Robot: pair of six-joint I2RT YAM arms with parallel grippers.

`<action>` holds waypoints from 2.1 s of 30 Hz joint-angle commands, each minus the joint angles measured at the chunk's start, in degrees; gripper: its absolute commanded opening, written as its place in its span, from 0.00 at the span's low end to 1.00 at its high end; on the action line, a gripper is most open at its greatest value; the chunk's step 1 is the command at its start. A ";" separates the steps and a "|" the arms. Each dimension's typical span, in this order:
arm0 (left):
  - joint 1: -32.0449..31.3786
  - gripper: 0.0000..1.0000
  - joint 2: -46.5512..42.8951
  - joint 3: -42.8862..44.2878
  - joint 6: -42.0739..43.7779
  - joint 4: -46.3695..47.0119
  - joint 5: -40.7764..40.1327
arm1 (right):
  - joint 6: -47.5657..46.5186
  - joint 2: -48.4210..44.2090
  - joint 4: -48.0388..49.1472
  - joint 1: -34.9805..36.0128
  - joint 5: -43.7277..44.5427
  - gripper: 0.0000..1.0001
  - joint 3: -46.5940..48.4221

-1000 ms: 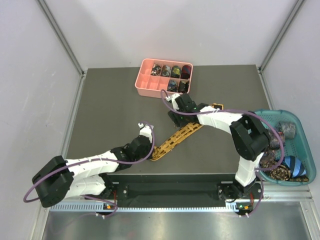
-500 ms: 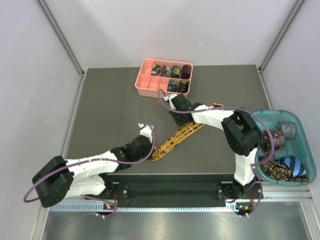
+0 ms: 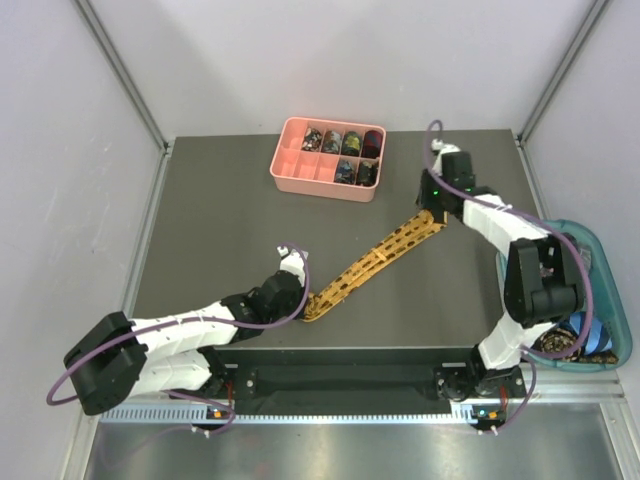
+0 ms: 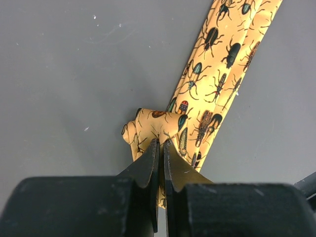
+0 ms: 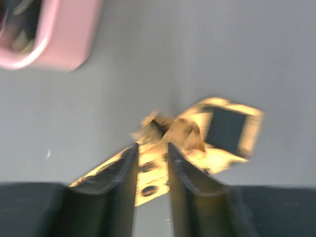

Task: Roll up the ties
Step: Flatten the tie

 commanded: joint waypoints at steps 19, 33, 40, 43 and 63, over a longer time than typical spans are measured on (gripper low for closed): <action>-1.04 0.00 -5.81 -1.97 -0.65 2.63 0.44 | 22.42 -5.86 -5.73 -0.71 10.75 0.61 -7.95; -1.21 0.00 -10.04 -2.94 -0.91 0.87 -1.84 | 30.96 2.05 -8.03 0.43 16.56 0.43 -5.14; -1.21 0.00 -11.44 -3.30 -1.17 0.61 -2.19 | 31.92 6.45 -9.35 1.14 19.64 0.40 -1.36; -1.30 0.00 -11.44 -3.30 -1.09 0.61 -2.19 | 32.36 8.03 -9.52 1.40 20.52 0.38 -0.13; -1.30 0.48 -3.98 6.72 2.60 0.87 -9.92 | 29.02 16.12 -10.93 -8.52 20.79 0.00 15.86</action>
